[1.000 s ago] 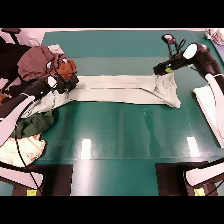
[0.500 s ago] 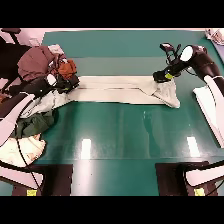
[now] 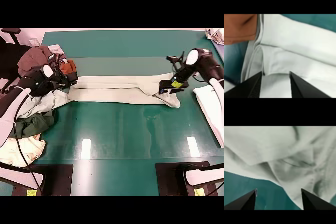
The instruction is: Fold the shirts.
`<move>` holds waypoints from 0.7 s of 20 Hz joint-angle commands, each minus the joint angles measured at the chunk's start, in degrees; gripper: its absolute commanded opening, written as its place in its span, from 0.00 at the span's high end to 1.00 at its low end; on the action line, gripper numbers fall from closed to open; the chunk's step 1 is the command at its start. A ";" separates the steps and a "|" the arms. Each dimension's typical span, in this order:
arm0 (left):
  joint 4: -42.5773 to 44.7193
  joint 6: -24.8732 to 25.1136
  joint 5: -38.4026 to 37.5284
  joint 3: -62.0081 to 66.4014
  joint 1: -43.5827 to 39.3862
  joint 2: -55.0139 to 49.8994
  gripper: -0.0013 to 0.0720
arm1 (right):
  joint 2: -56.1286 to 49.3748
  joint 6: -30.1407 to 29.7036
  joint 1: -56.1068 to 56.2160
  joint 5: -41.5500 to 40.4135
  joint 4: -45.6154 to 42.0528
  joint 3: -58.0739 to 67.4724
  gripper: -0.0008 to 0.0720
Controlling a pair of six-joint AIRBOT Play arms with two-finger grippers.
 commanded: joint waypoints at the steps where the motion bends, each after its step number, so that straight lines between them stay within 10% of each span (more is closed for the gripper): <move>1: 0.11 5.73 -6.86 0.68 -0.02 1.62 0.39 | 3.87 0.39 -4.72 -5.16 0.09 -3.37 0.13; 8: -4.98 18.47 -12.28 7.06 -5.86 2.29 0.51 | 3.67 -12.59 -25.55 -7.26 27.69 -6.95 0.00; 14: -3.43 15.45 -13.25 12.92 -12.96 -1.95 0.60 | -12.96 -25.51 -38.95 -3.87 45.29 -2.29 0.00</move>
